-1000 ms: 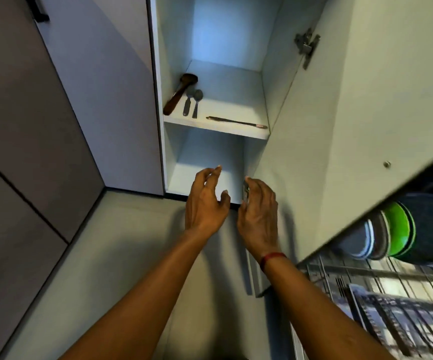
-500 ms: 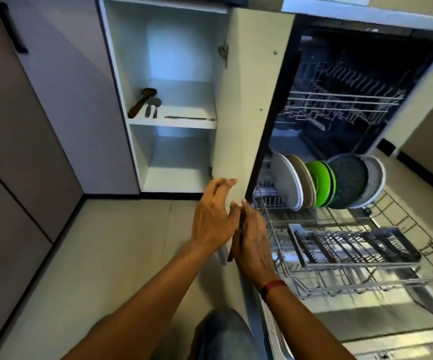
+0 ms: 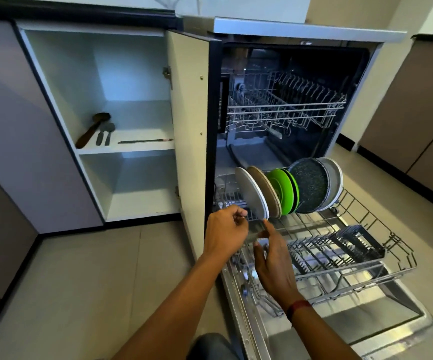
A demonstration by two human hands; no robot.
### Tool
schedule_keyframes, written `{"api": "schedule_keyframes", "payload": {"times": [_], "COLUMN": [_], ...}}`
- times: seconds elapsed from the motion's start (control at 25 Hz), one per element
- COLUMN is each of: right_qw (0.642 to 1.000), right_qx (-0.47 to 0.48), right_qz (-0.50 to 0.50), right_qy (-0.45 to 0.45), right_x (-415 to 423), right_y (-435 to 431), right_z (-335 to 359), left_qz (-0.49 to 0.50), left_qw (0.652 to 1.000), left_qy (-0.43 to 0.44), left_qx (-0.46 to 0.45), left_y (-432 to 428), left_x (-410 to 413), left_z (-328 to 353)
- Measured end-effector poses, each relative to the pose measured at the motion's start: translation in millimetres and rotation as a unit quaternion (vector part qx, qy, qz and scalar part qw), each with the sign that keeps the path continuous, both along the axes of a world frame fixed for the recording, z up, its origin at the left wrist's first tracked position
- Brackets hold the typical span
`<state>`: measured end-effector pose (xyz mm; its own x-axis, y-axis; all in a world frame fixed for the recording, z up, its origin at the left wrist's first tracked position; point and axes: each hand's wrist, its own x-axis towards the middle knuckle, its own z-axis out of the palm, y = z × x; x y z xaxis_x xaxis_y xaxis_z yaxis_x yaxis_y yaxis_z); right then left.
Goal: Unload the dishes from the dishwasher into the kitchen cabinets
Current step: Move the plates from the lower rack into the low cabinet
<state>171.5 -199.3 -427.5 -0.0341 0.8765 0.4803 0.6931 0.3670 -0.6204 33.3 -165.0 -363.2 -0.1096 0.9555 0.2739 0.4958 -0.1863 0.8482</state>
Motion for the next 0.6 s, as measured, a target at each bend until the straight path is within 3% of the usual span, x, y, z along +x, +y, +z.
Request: {"api": "schedule_keyframes", "payload": {"times": [0.24, 0.32, 0.44, 0.6], "right_qw": [0.998, 0.997, 0.994, 0.99], "right_qx": [-0.026, -0.04, -0.064, -0.084], "right_qz": [-0.047, -0.068, -0.084, -0.105], "right_qy": [0.015, 0.018, -0.01, -0.049], "right_x": [40.0, 52.1, 65.5, 67.2], "right_y": [66.1, 87.7, 125.6, 171.1], "right_z": [4.3, 1.2, -5.8, -8.7], "left_qz": [-0.007, -0.014, -0.053, -0.032], "left_qw": [0.996, 0.985, 0.942, 0.934], "left_qy": [0.052, 0.035, -0.015, 0.013], "left_qx": [-0.078, -0.165, -0.33, -0.356], "left_y": [70.4, 92.8, 121.5, 157.4], "left_x": [35.4, 42.8, 47.2, 47.4], "left_z": [12.8, 8.6, -2.9, -22.7]}}
